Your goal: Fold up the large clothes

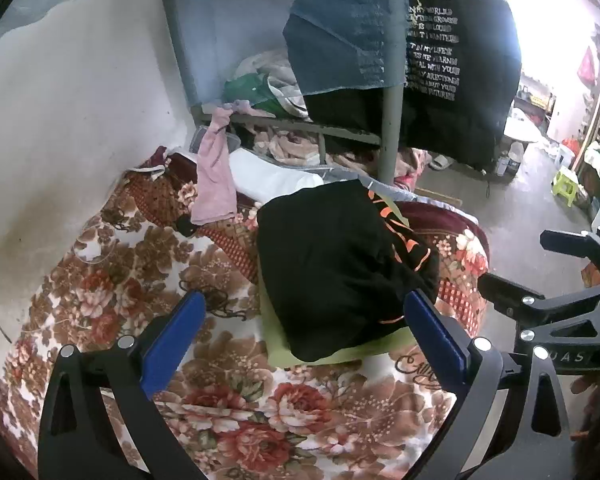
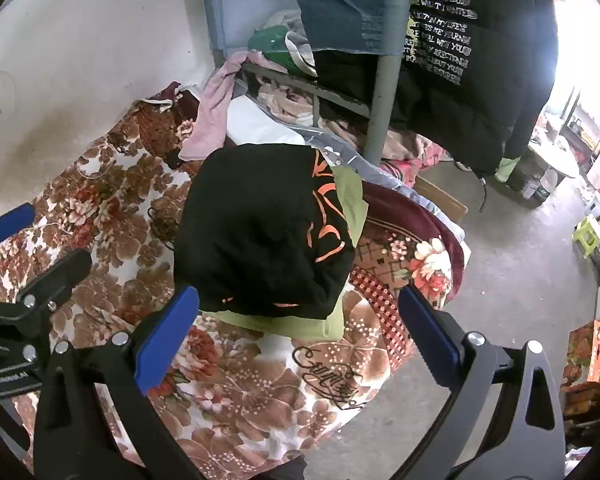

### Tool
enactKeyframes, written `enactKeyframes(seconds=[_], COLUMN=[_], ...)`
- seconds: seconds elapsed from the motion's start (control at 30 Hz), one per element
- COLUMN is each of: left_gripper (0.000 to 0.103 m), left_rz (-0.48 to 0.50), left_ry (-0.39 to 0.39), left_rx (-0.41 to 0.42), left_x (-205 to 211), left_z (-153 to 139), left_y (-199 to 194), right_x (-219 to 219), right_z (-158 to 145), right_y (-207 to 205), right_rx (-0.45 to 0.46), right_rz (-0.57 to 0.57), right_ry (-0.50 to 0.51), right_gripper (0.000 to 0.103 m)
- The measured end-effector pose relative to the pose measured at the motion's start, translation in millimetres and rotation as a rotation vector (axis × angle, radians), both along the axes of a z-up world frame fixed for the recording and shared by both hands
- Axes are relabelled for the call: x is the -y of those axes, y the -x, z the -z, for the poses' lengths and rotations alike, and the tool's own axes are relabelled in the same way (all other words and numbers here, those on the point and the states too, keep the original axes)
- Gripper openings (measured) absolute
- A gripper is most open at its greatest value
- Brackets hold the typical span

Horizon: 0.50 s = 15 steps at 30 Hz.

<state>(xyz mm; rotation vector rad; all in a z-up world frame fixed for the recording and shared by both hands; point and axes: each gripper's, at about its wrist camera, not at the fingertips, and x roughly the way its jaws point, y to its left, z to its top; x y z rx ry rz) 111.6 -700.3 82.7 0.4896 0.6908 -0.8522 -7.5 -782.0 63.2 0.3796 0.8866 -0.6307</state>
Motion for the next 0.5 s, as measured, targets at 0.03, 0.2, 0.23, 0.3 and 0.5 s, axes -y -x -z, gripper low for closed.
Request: enactKeyframes(seconds=[0.03,0.2,0.23,0.3,0.5], left_gripper=[0.098,0.098,0.098,0.098,0.098], left_rz=[-0.001,-0.001,-0.003,-0.008,-0.024], left_ry=[0.002,-0.009,-0.013,-0.016,-0.031], left_rx=[-0.004,-0.007,-0.011,-0.017,-0.050], left_x=[-0.4,-0.1,0.0,-0.5,-2.0], left_z=[-0.2,1.0,1.5,1.9,6.5], left_y=[0.1,1.2,1.1,1.2,0.9], right_x=[1.0,1.2,1.1,1.0,1.6], right_z=[0.1,-0.2,-0.6,-0.4,-0.5], right_y=[-0.1,0.9,1.3,1.8,1.6], right_rx=[-0.002,0.001,0.002,0.003,-0.001], right_rz=[0.001,0.000,0.001,0.000,-0.001], right_ry=[-0.002,-0.008,-0.008,-0.010,-0.006], right_gripper=[0.098,0.098,0.098,0.098,0.098])
